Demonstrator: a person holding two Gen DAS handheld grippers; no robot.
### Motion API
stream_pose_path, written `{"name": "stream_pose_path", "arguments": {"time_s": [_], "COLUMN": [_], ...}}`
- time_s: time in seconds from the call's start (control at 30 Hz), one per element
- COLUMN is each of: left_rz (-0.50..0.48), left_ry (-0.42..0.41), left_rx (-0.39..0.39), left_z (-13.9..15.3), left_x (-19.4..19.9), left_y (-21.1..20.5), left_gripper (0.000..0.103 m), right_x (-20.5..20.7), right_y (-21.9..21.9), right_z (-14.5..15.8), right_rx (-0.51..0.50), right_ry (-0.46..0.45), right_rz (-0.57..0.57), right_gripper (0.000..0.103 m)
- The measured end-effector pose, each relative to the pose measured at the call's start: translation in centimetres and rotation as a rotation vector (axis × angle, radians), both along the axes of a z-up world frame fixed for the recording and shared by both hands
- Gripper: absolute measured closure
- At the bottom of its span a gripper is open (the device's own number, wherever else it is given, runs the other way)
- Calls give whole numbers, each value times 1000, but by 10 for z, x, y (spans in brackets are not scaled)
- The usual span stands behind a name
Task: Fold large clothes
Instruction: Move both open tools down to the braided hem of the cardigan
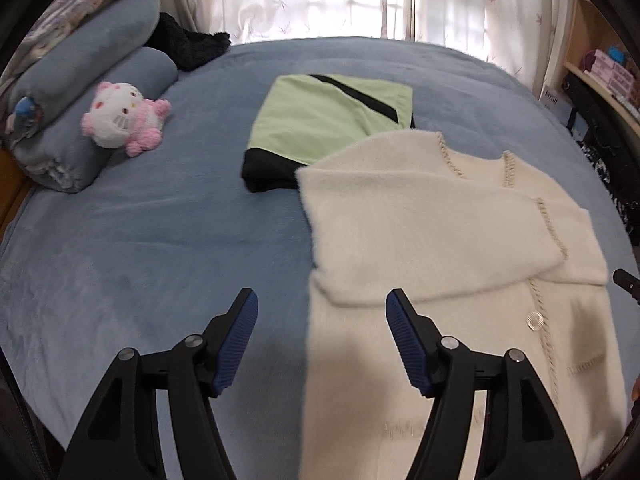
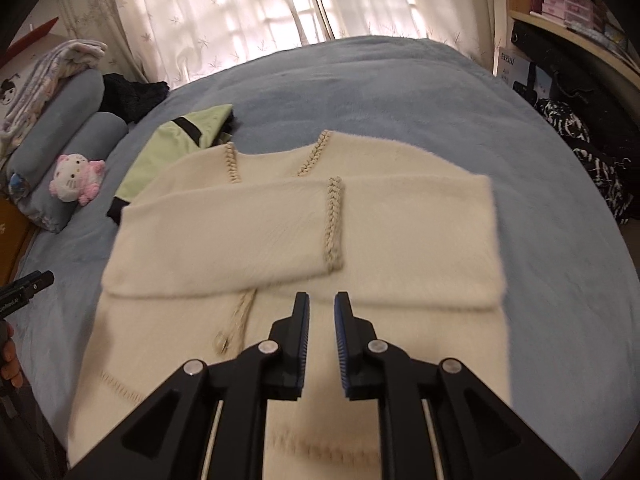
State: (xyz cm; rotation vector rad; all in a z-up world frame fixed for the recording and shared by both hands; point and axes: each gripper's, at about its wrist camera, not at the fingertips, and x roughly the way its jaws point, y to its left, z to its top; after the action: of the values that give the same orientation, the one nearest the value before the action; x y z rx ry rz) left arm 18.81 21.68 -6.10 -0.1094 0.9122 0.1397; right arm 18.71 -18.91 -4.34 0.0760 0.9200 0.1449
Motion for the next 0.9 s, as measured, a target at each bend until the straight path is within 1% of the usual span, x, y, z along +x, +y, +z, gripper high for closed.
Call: {"name": "stream_pose_path", "arguments": {"time_s": [0.13,0.3,0.37,0.43,0.53,0.67,0.9], "left_rz": [-7,-21,-31,-40,-51,-58,-36], "left_ry": [-18,-31,-39,-47,-41,-15,53], "left_rx": [-23,-19,-19,-20,-27,-46,-94], "left_z": [15,25,27,27,21,3,-35], "left_x": [-44,-97,-118,-136,-161,-187,-211], "left_y": [2,-5,-9,-13,-19,-25,-28], "left_gripper": [35,34,34,34,34,34,34], "right_x": [-43,-88,-107,-124,-145,-172,-204], "right_y": [-2,-7,-11,-16,-22,-33,-57], "right_z": [16,28,30,30,27,19,1], "right_rx": [29,48,52,56,64,59,63], "right_ry": [-27,-55,-64,-72,-63,-52,-13], "right_rz": [4,6,4,1,-2,-5,-40], "right_gripper": [90,88,81,71,69,69,69]}}
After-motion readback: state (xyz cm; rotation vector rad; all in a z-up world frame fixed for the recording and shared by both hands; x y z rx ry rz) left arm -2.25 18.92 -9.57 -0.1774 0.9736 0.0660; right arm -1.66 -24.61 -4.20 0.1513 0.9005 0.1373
